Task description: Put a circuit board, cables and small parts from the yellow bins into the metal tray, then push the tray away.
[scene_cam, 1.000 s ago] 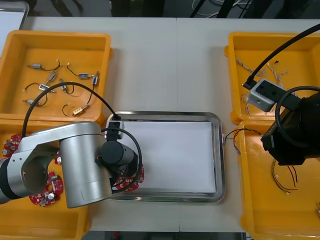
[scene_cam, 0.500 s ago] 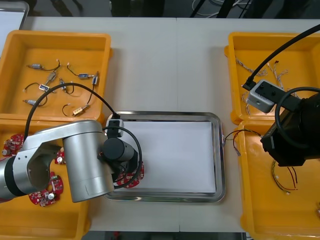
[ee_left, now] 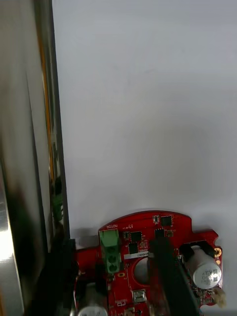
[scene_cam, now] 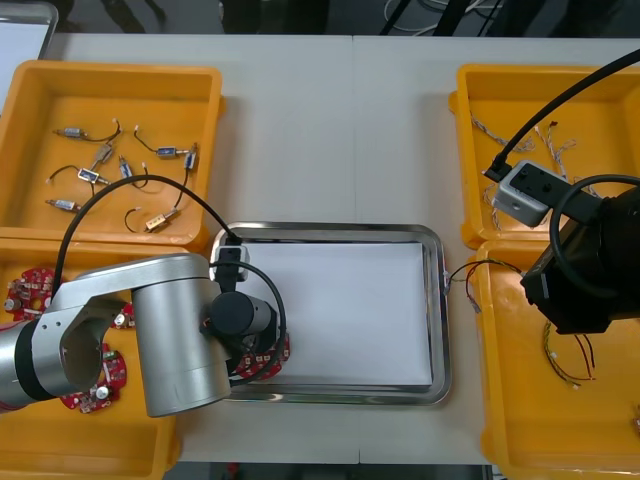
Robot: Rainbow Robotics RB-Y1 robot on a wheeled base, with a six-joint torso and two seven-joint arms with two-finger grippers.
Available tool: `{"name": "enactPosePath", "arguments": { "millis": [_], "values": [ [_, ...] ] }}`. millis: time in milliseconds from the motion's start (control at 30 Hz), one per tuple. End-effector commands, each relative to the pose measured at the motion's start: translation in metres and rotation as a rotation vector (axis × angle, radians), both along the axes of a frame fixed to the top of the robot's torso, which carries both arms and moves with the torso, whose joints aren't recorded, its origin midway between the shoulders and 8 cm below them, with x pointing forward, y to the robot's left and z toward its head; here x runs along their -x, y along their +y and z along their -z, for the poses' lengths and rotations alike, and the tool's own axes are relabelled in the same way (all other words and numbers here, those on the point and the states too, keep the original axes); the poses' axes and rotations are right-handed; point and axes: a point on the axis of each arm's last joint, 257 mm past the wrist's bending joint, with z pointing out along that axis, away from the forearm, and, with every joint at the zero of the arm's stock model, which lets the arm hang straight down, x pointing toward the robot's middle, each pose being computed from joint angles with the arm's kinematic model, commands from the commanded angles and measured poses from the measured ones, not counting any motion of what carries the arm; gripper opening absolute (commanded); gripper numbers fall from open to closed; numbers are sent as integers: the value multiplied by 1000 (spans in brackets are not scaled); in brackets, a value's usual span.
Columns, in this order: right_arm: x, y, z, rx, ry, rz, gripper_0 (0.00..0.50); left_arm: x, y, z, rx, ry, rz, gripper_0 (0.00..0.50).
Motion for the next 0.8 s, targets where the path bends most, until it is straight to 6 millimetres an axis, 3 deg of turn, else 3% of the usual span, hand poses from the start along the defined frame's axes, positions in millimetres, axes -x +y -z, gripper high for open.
{"name": "enactPosePath", "arguments": {
  "millis": [33,367,800],
  "values": [
    [2,-3,-7,31,-25,-8,0,-8,-23,-14,78,-41,-35,500],
    [1,16,1,-7,-29,-49,0,-15,-25,-26,109,-56,-52,500],
    [2,49,18,29,-42,-166,0,-30,-24,-80,205,-40,-81,500]
  ]
}}
